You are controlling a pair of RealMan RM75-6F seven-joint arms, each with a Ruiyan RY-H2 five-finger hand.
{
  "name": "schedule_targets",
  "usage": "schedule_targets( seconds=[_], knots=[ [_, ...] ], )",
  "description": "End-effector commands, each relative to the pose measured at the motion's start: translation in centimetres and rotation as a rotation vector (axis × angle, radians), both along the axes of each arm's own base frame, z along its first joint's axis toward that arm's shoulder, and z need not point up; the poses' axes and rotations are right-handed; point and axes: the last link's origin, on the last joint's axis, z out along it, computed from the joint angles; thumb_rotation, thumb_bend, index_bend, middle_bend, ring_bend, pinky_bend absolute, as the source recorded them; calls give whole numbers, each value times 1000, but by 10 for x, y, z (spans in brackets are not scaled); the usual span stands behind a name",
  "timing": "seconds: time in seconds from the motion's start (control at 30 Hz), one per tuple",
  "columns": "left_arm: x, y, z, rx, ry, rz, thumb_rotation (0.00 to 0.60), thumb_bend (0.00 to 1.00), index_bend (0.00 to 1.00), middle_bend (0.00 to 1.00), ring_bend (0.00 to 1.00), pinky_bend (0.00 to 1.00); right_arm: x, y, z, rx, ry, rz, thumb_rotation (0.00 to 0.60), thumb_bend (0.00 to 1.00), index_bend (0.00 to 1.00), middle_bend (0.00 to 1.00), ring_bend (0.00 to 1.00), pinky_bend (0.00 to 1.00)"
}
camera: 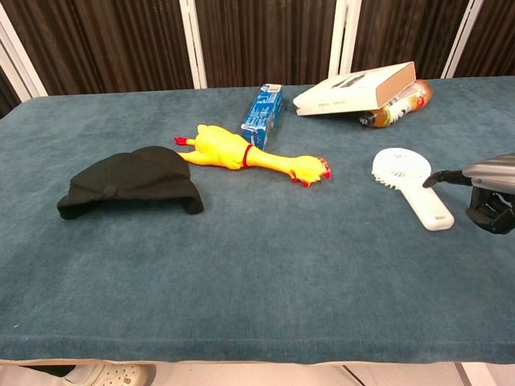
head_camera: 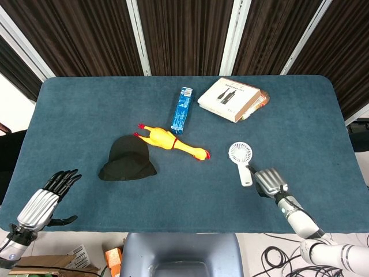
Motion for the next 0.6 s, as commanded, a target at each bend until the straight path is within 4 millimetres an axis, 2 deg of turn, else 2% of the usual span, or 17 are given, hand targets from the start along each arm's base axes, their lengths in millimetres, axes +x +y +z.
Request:
schedule_targets(
  seconds=[0.03, 0.23, 0.6],
  knots=[
    [0, 0, 0, 1, 0, 1, 600, 0, 0, 0, 0, 30, -2, 0, -2, 11, 2, -6, 600, 647, 144, 835, 700, 987],
    [-1, 1, 0, 1, 2, 3, 600, 0, 0, 0, 0, 30, -4, -1, -5, 25, 5, -17, 600, 647, 152, 835, 700, 988],
    [0, 0, 0, 2, 0, 1, 600, 0, 0, 0, 0, 30, 1, -1, 5, -9, -17, -3, 600, 648, 146, 835, 700, 988]
  ],
)
